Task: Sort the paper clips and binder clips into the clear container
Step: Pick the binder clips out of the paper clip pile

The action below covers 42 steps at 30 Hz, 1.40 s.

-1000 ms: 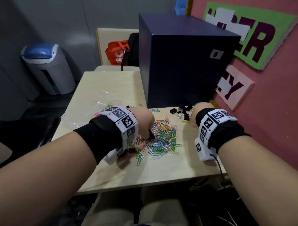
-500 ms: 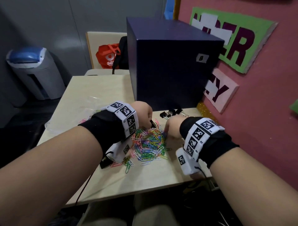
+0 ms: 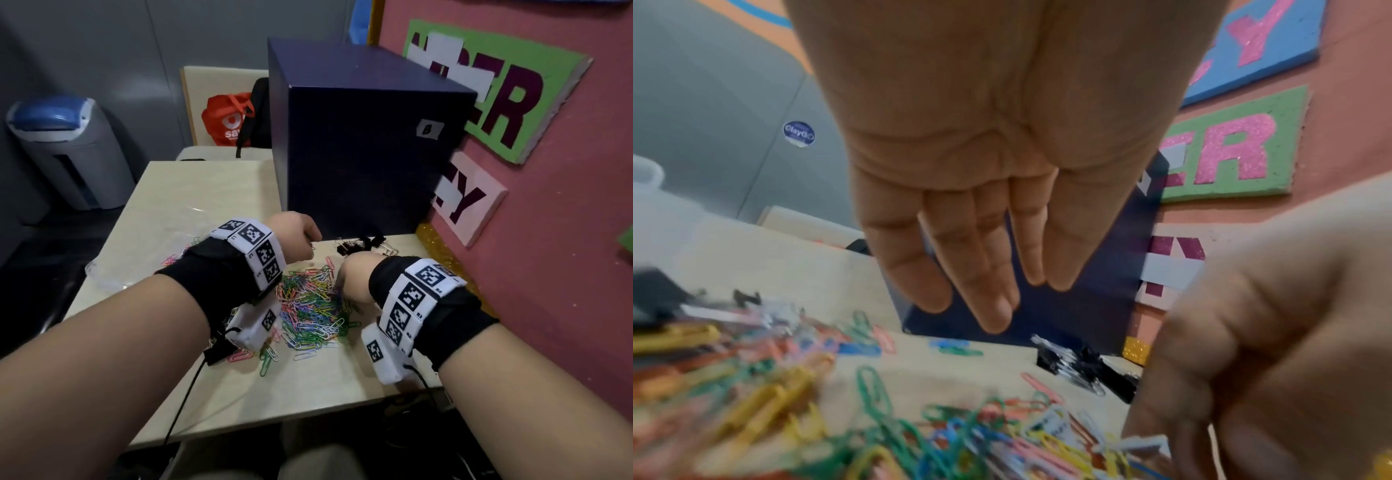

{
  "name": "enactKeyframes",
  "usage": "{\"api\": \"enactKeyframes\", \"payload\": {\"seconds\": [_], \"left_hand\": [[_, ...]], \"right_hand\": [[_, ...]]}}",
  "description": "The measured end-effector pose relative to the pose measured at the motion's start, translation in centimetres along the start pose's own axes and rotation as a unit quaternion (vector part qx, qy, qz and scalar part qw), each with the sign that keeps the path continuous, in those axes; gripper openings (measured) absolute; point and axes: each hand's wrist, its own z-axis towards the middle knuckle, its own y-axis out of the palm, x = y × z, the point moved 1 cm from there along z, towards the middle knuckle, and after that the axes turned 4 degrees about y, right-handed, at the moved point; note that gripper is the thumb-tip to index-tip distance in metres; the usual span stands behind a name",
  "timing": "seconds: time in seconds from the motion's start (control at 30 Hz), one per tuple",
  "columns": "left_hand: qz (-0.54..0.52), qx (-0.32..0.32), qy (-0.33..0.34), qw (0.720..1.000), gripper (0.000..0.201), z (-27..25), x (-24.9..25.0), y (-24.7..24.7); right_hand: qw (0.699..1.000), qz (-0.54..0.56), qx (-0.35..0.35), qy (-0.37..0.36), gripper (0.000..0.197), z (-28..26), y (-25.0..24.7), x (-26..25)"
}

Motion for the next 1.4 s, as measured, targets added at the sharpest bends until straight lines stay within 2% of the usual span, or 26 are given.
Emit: {"api": "enactKeyframes", "payload": {"seconds": [0.1,0.2,0.3,0.4,0.47,0.57,0.63,0.7,0.77,0.83,0.93,1.03,1.13,1.23,1.4], "left_hand": [[0.053,-0.031,0.006,0.998,0.03,-1.4,-0.8,-1.1],[0.112,-0.05,0.003,0.992,0.026,-2.9,-2.0,-1.9],[0.14,-0.065,-0.015,0.988,0.022,-4.5,-3.4,-2.3],[0.163,-0.082,-0.028,0.983,0.02,-5.7,-4.6,-2.3],[0.182,-0.097,-0.031,0.978,0.02,-6.5,-5.4,-2.2],[0.213,-0.118,-0.036,0.969,0.02,-7.6,-6.4,-1.9],[0.225,-0.137,-0.045,0.964,0.022,-8.2,-6.9,-1.5],[0.234,-0.154,-0.046,0.959,0.027,-8.8,-7.4,-1.3],[0.24,-0.153,-0.038,0.958,0.03,-9.2,-7.6,-1.2],[0.245,-0.142,-0.032,0.959,0.032,-9.5,-7.7,-1.3],[0.246,-0.129,-0.023,0.96,0.034,-9.7,-8.0,-1.3],[0.243,-0.121,-0.015,0.962,0.031,-9.9,-8.4,-1.2],[0.254,-0.119,-0.007,0.96,0.027,-10.0,-8.3,-1.2],[0.303,-0.127,0.018,0.944,0.027,-9.9,-7.9,-1.0],[0.336,-0.131,0.03,0.932,0.028,-9.9,-7.2,-0.4]], "right_hand": [[0.999,-0.017,0.016,0.029,0.037,0.1,-0.6,-0.3],[0.999,-0.044,0.025,0.018,0.036,0.8,-0.5,-1.0],[0.998,-0.023,0.05,0.019,0.033,1.7,-1.6,-2.2],[0.996,0.019,0.086,0.026,0.038,2.7,-2.5,-3.5],[0.997,0.011,0.072,0.008,0.045,3.2,-2.4,-4.6],[0.997,-0.079,0.025,-0.012,0.039,3.7,-2.0,-6.1],[0.989,-0.139,0.023,-0.044,0.036,3.3,-2.4,-6.7],[0.991,-0.12,0.037,-0.049,0.036,2.7,-3.0,-6.9],[0.994,-0.076,0.059,-0.056,0.037,1.9,-3.4,-7.3],[0.991,-0.016,0.092,-0.095,0.033,1.0,-3.6,-8.2],[0.986,0.046,0.065,-0.148,0.031,-0.2,-3.1,-10.0],[0.988,0.015,0.03,-0.15,0.041,-1.1,-2.5,-11.4],[0.986,-0.044,0.042,-0.154,0.038,-1.3,-2.1,-12.3],[0.984,-0.078,0.045,-0.157,0.032,-1.7,-2.3,-12.6],[0.984,-0.073,0.027,-0.157,0.035,-1.8,-2.4,-12.1]]}}
